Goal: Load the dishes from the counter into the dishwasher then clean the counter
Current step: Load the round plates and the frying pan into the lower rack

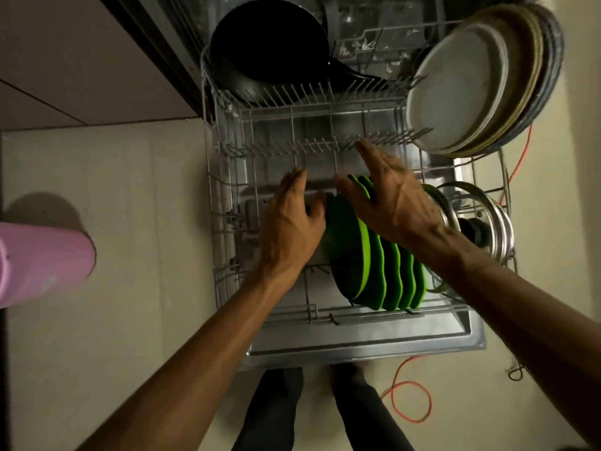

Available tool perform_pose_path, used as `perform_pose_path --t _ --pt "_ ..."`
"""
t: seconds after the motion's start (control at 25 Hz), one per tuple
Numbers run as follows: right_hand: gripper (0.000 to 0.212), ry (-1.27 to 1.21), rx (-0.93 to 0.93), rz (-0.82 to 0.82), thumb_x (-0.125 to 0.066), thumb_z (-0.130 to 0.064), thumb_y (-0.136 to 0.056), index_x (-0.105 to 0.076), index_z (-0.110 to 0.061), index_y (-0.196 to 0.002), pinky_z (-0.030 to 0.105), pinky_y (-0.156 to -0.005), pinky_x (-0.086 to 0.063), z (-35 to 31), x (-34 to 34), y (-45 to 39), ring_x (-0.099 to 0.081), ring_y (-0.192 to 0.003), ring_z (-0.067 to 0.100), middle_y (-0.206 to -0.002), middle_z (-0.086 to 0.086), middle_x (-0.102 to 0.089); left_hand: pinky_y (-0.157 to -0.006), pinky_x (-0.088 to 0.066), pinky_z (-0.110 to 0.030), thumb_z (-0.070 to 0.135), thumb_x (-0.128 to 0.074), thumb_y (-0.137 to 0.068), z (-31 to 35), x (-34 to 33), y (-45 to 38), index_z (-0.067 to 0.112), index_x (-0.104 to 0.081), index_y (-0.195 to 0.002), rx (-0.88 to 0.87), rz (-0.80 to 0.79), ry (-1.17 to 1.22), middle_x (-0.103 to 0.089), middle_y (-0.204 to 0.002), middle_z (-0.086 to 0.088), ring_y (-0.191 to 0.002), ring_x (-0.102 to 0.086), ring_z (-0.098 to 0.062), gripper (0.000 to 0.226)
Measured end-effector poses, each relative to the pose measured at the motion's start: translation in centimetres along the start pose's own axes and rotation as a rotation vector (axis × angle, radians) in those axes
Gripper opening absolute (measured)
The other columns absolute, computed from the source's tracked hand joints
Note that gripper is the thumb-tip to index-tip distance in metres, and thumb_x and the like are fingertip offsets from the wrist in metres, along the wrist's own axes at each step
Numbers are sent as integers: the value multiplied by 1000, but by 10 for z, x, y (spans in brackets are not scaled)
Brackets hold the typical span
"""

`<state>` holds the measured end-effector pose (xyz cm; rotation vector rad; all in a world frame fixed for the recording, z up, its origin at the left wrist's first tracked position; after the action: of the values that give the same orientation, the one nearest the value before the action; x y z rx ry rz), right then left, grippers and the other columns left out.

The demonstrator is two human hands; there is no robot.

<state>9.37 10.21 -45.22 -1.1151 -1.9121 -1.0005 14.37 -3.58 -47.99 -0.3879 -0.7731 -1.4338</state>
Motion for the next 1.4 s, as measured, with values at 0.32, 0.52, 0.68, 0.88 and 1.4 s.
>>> perform_pose_path --t 0.32,0.52,0.68,0.88,1.4 --pt "68 -95 -36 -123 -44 -51 -98 -29 -11 -151 38 -119 -24 19 -33 91 -26 -145 23 -157 10 -31 -83 -51 -13 30 -60 -95 -7 -53 97 16 -55 -133 58 -79 104 -64 -124 0 -100 -63 -12 41" --pt "44 -77 56 37 -69 -19 -88 -57 -5 -128 44 -91 -55 27 -52 175 -62 -114 29 -127 14 -63 -94 -38 -3 49 -47 -94 -9 -87 172 19 -52 -137 184 -158 118 -57 -137 1 -120 -48 1 53" --pt "43 18 81 0 -74 -17 -83 -62 -8 -124 43 -95 -52 31 -75 209 -60 -112 25 -120 10 -66 -93 -44 -12 42 -47 -97 -10 -87 183 16 -60 -127 219 -138 71 -63 -125 0 -113 -56 -5 42" --pt "41 45 68 1 -69 12 -70 -73 -15 -101 33 -64 -54 35 -76 182 -62 -81 23 -89 2 -70 -78 -51 -22 20 -60 -94 -7 -83 168 16 -72 -102 83 -142 -52 -68 -99 1 -92 -63 -14 14" --pt "11 194 129 126 -69 -12 -86 -74 -17 -95 34 -71 -42 37 -26 60 -56 -84 26 -91 3 -71 -69 -57 -42 -1 -61 -85 26 -46 33 9 -74 -91 -101 -12 -145 -74 -91 -8 -85 -69 -29 17"
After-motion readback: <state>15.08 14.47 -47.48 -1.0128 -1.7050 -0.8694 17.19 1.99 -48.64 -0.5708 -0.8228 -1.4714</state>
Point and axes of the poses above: each hand's wrist, its own y-axis away from the middle knuckle, its own x-axis out of the back of the hand, z = x × y, the point moved 8 cm from there along -y, towards the middle knuckle
